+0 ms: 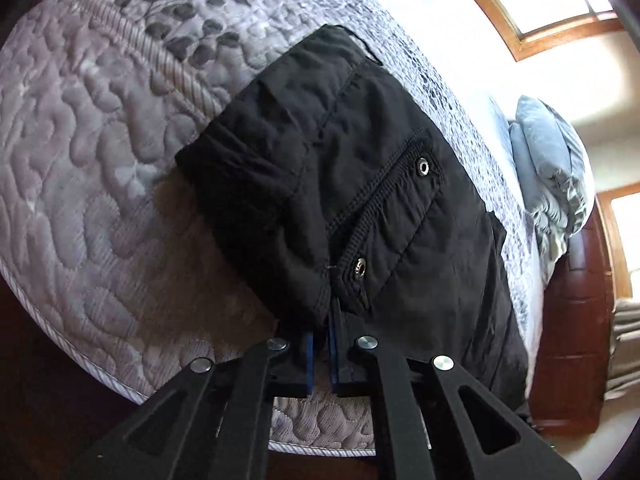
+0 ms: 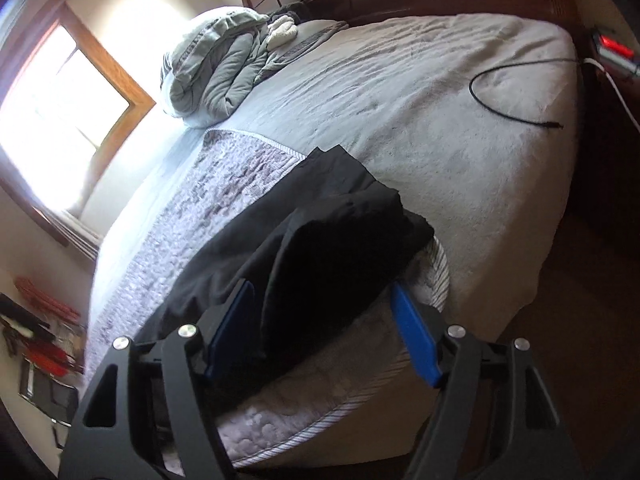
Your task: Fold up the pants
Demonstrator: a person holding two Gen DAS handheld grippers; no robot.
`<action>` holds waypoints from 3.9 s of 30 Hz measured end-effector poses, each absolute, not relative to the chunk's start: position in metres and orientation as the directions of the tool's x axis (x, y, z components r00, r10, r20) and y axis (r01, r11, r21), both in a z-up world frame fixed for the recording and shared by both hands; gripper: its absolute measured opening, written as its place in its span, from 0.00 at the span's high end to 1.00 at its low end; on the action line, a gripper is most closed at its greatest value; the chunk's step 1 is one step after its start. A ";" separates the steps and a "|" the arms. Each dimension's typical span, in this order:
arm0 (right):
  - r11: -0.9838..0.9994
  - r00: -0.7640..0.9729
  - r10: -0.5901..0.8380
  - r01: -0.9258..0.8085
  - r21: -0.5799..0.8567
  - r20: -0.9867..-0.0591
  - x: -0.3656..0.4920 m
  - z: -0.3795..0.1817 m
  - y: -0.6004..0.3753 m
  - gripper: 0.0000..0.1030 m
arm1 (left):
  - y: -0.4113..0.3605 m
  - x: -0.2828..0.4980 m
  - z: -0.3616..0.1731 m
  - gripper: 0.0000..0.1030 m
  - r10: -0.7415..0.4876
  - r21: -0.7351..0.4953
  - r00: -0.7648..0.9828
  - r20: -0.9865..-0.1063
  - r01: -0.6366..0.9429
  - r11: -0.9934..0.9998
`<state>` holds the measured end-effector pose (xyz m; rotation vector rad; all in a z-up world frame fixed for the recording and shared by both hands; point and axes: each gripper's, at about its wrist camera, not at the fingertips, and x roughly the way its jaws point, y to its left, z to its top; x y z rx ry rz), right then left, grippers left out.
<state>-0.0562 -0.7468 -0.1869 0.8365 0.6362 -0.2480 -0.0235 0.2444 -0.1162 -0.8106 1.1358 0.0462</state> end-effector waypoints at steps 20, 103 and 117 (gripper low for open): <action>0.667 0.687 0.090 0.496 0.556 -0.721 0.042 -0.186 -0.737 0.97 | 0.214 -0.025 -0.095 0.68 -0.289 -0.472 0.441 -0.850 -0.390 0.791; 0.616 0.672 0.181 0.491 0.615 -0.718 0.004 -0.220 -0.686 0.87 | 0.208 0.067 -0.125 0.36 -0.239 -0.469 0.471 -0.849 -0.464 0.751; 0.819 0.742 0.284 0.141 0.556 -0.607 0.090 -0.131 -0.577 0.92 | 0.271 0.079 -0.106 0.84 -0.242 -0.560 0.581 -0.777 -0.461 0.689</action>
